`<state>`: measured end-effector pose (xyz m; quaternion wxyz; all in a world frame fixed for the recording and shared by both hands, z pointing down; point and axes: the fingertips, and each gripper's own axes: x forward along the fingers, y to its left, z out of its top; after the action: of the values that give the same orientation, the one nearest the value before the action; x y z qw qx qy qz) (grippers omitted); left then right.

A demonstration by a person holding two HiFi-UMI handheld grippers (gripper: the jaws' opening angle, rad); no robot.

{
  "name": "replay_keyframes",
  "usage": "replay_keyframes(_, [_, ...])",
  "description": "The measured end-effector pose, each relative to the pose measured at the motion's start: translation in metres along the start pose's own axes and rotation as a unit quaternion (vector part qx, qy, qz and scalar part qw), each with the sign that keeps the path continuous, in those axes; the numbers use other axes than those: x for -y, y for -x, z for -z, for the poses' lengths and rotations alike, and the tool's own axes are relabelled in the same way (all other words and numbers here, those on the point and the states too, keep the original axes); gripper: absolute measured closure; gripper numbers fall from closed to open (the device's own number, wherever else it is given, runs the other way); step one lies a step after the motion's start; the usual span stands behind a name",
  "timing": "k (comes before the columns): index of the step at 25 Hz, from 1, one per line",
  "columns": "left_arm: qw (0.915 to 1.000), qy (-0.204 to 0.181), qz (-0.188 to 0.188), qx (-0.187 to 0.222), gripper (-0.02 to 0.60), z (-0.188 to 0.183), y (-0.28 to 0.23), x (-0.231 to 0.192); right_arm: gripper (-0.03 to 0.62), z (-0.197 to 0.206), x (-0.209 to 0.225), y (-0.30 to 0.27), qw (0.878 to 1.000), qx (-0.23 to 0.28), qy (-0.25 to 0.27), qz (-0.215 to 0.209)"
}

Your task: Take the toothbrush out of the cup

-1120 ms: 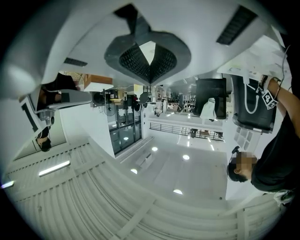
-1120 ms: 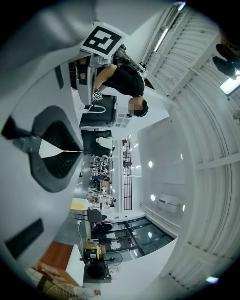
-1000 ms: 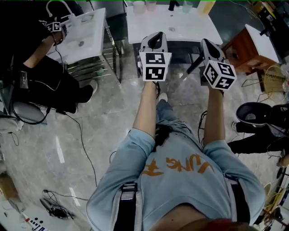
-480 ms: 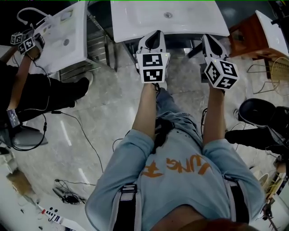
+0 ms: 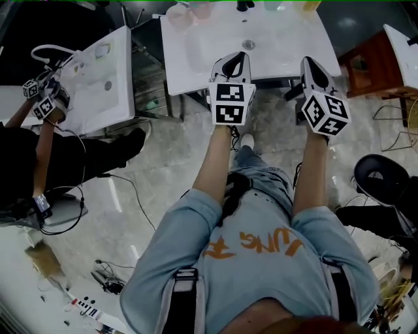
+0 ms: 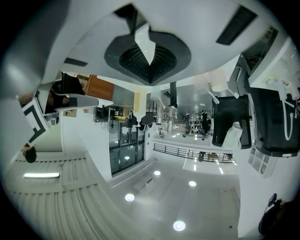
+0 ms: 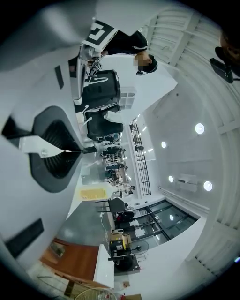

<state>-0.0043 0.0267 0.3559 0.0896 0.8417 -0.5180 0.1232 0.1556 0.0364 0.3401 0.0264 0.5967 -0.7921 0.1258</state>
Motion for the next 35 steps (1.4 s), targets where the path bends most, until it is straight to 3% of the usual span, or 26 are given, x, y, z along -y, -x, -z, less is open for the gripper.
replay_keyframes(10, [0.9997, -0.021, -0.002, 0.014, 0.574, -0.037, -0.054, -0.007, 0.565, -0.037, 0.024, -0.055, 1.000, 0.022, 0.008, -0.019])
replay_keyframes(21, [0.9998, -0.017, 0.004, 0.005, 0.574, -0.042, -0.105, -0.028, 0.565, -0.041, 0.035, -0.107, 0.999, 0.011, 0.017, -0.030])
replay_keyframes(35, [0.9988, 0.039, -0.004, -0.030, 0.574, -0.015, -0.195, -0.075, 0.565, -0.032, 0.057, -0.224, 0.995, -0.048, 0.060, -0.058])
